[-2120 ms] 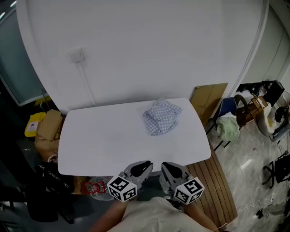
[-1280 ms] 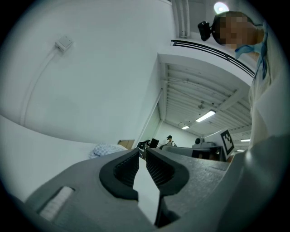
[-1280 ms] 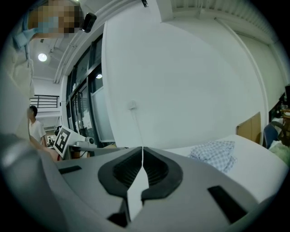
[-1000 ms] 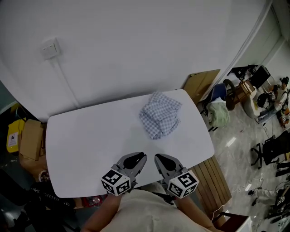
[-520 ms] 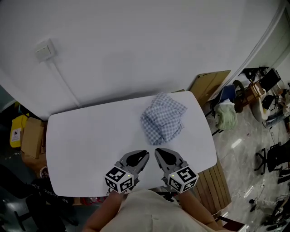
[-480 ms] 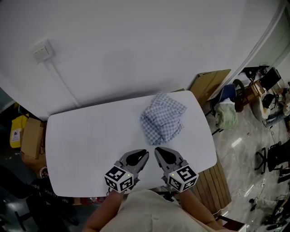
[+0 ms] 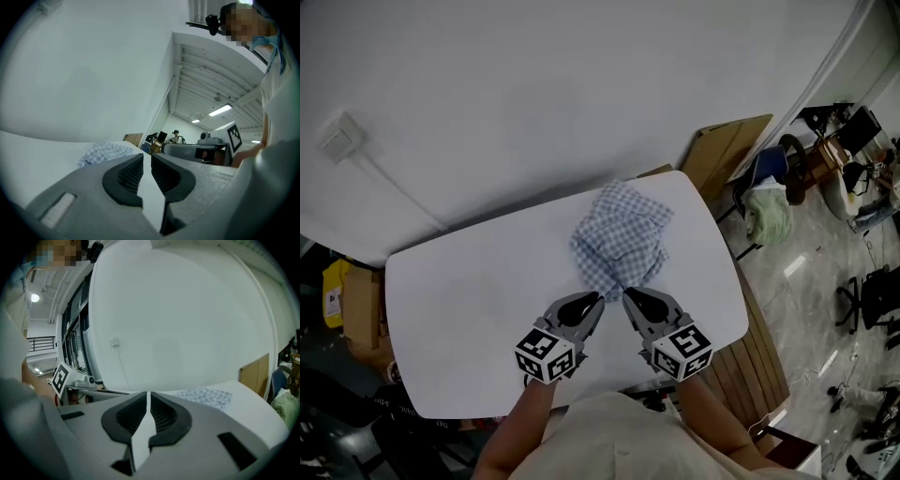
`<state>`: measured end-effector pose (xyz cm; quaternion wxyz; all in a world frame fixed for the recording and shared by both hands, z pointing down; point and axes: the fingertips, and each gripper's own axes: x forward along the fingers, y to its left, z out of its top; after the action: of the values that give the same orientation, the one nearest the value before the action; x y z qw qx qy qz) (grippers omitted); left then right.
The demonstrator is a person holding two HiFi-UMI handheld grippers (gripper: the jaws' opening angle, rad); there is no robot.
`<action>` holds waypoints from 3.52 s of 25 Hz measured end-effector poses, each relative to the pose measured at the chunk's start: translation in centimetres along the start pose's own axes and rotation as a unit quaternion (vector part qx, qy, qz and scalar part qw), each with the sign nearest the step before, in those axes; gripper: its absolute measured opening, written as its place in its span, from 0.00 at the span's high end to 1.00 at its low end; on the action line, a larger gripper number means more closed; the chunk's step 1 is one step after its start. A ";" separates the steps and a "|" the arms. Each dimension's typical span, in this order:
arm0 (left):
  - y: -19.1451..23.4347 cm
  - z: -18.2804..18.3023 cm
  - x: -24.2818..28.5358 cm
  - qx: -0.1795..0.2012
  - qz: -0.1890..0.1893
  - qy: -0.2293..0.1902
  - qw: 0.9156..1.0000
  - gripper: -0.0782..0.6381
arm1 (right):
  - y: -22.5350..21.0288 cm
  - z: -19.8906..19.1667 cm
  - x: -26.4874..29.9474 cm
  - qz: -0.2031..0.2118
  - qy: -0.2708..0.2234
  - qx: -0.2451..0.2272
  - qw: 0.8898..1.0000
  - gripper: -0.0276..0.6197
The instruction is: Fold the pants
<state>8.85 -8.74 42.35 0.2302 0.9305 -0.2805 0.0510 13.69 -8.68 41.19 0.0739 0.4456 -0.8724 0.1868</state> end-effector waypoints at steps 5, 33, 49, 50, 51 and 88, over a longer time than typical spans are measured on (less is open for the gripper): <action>0.7 0.4 3.0 0.037 -0.008 0.028 0.999 0.82 | -3.2 -0.6 0.0 -0.017 0.004 0.014 1.000 0.93; 3.2 -0.3 18.6 0.363 -0.107 0.283 0.881 0.70 | -16.0 -5.2 1.1 -0.093 0.062 0.065 0.992 0.76; 7.4 -3.1 24.9 0.455 -0.137 0.384 0.792 0.66 | -21.6 -9.8 2.8 -0.127 0.118 0.105 0.979 0.69; 7.5 -3.2 25.2 0.453 -0.140 0.386 0.792 0.65 | -21.8 -10.1 3.0 -0.127 0.122 0.108 0.978 0.69; 7.6 -3.3 25.6 0.449 -0.142 0.387 0.792 0.65 | -21.9 -10.4 3.2 -0.128 0.128 0.110 0.977 0.68; 7.7 -10.3 23.8 0.457 -0.113 0.443 0.763 0.81 | -20.0 -12.9 0.1 -0.161 0.230 0.070 0.957 0.79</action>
<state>24.89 -21.56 59.95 -0.1201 0.8242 0.0162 0.5532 29.27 -14.35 58.31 0.2699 0.5292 -0.7334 0.3307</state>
